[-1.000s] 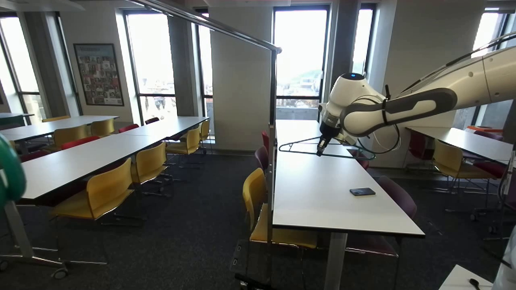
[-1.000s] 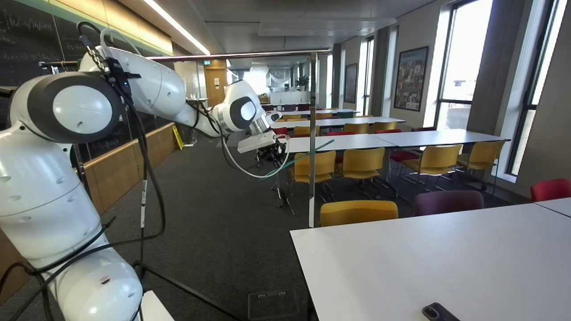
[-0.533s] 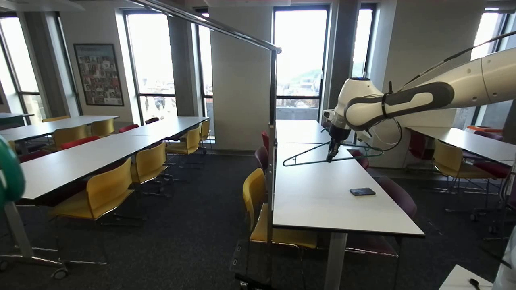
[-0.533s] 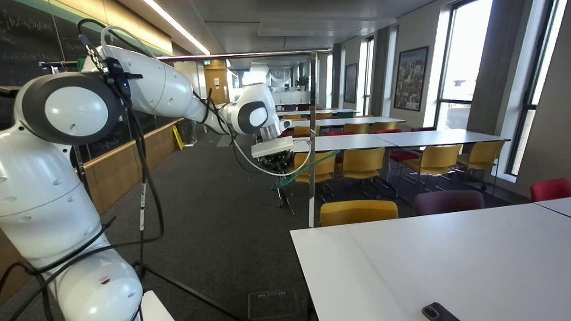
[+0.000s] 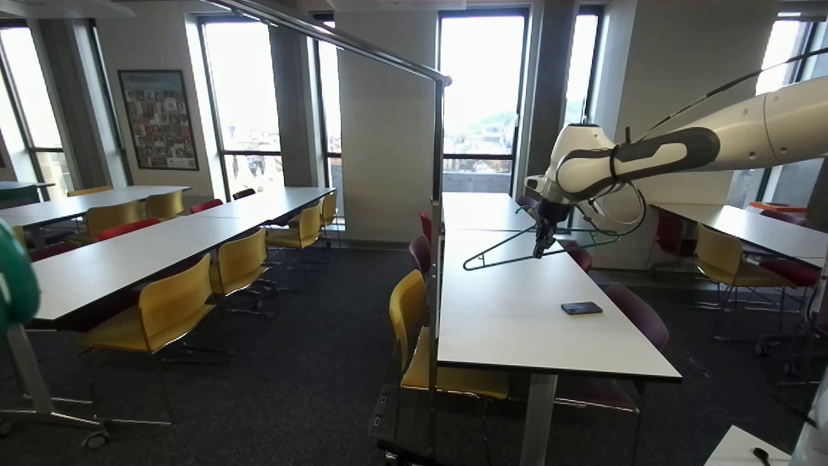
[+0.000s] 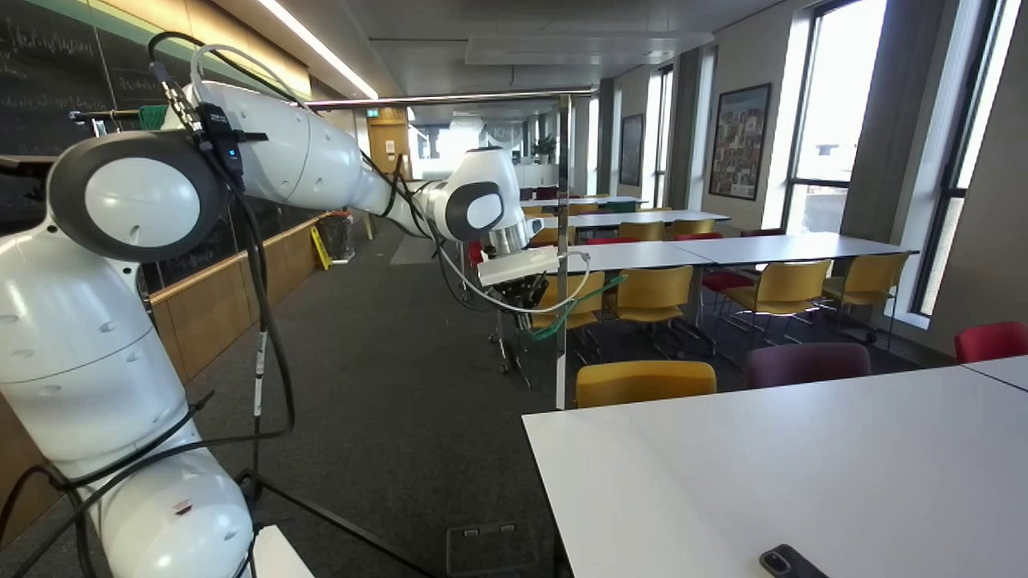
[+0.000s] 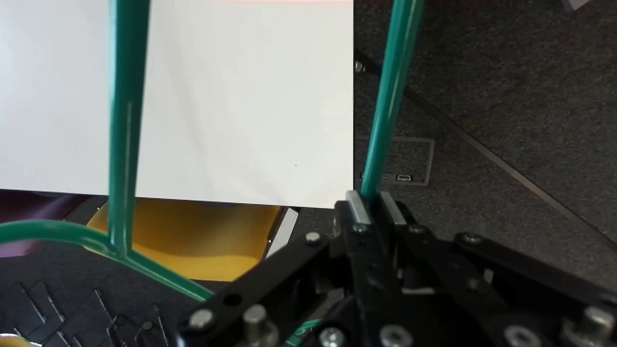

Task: Take the clothing hanger off of the clothing rack and place it on the table

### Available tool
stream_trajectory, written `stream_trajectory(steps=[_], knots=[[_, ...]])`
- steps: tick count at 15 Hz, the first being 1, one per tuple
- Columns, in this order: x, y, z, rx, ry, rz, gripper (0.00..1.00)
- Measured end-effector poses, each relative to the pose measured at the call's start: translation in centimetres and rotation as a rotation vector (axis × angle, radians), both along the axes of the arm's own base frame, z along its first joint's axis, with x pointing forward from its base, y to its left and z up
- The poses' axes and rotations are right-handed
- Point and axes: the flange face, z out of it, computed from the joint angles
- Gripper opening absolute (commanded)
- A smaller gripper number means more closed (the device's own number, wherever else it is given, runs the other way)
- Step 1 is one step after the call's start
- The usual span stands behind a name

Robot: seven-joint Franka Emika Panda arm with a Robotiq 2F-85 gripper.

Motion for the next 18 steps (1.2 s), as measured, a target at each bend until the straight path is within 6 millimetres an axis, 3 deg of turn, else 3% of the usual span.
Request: stream_trajectory(steps=[8, 9, 11, 14, 18], knots=[[0.7, 0.1, -0.4, 0.05, -0.009, -0.021, 0.09], [0.7, 0.1, -0.4, 0.05, -0.009, -0.021, 0.02], [0.7, 0.2, -0.6, 0.05, -0.005, -0.021, 0.02], [1.2, 0.2, -2.5, 0.054, 0.035, -0.032, 0.02], [2.5, -1.5, -7.4, 0.091, 0.109, -0.08, 0.02]])
